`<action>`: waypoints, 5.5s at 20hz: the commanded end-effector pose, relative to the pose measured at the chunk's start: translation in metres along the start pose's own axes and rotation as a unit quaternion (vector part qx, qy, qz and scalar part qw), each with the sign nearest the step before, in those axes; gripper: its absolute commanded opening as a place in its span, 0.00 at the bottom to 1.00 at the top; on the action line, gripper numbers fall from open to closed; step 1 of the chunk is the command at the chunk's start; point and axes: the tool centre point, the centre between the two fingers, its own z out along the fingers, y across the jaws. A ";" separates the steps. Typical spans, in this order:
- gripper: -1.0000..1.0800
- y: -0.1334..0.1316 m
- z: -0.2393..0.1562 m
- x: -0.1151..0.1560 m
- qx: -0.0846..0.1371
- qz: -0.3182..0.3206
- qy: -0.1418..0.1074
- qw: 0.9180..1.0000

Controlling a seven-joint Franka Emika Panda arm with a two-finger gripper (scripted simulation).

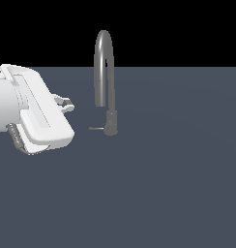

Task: Turn on the faucet by rotating a designated handle.

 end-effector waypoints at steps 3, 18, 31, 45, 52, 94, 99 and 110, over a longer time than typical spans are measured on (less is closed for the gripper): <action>0.00 -0.008 0.007 0.013 -0.036 -0.035 -0.001 0.999; 0.00 -0.038 0.037 0.049 -0.149 -0.151 -0.007 0.977; 0.00 -0.063 0.070 0.071 -0.237 -0.246 -0.015 0.940; 0.00 -0.078 0.098 0.081 -0.296 -0.311 -0.021 0.903; 0.00 -0.079 0.102 0.082 -0.302 -0.319 -0.022 0.898; 0.00 -0.052 0.098 0.002 -0.299 -0.322 -0.015 0.898; 0.00 -0.054 0.103 -0.016 -0.301 -0.319 -0.020 0.898; 0.00 -0.071 0.113 -0.014 -0.297 -0.317 -0.015 0.901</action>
